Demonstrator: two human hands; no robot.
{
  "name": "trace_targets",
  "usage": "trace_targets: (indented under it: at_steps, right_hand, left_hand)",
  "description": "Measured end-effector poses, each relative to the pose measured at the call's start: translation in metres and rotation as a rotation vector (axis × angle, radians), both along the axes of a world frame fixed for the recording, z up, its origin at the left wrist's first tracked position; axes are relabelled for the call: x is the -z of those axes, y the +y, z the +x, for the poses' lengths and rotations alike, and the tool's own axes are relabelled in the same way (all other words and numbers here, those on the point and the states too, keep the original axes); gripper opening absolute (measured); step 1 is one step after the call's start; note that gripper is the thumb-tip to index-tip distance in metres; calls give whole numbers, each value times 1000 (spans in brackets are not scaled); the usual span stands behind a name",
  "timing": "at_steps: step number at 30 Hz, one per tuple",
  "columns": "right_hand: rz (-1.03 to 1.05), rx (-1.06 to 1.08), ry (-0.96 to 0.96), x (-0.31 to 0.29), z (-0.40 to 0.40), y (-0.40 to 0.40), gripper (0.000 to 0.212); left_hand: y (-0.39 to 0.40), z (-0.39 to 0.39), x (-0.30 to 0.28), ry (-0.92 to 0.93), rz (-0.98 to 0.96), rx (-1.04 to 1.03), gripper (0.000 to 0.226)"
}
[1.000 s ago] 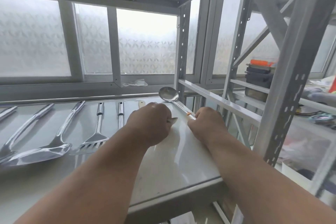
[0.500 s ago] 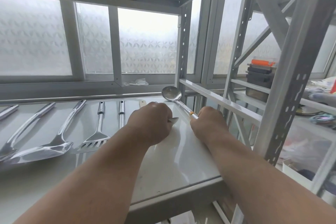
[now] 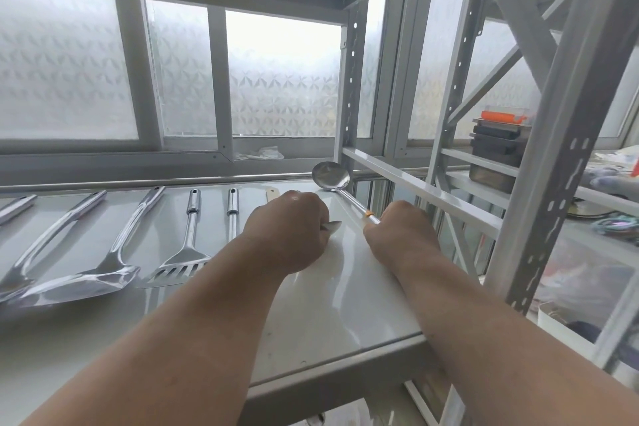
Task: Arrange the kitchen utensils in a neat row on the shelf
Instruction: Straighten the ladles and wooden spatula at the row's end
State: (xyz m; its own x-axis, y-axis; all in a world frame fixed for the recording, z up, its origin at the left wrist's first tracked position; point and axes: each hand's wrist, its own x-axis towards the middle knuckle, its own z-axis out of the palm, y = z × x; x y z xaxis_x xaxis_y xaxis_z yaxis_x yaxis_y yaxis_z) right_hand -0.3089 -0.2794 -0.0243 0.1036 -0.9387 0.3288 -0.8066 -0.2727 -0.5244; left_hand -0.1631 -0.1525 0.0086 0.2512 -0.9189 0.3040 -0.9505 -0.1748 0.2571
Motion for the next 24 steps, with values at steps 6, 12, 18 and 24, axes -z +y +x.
trace_targets:
  at_steps: [6,12,18,24]
  right_hand:
    - [14,23,14,-1,0,2,24]
    - [0,17,15,-1,0,3,24]
    - [-9,14,15,-1,-1,3,23]
    - [-9,16,16,-1,-2,4,23]
  left_hand:
    - [0,1,1,9,-1,1,44]
    - [0,0,1,10,-3,1,44]
    - [0,0,0,1,-8,-4,43]
    - [-1,0,1,5,-8,-4,43]
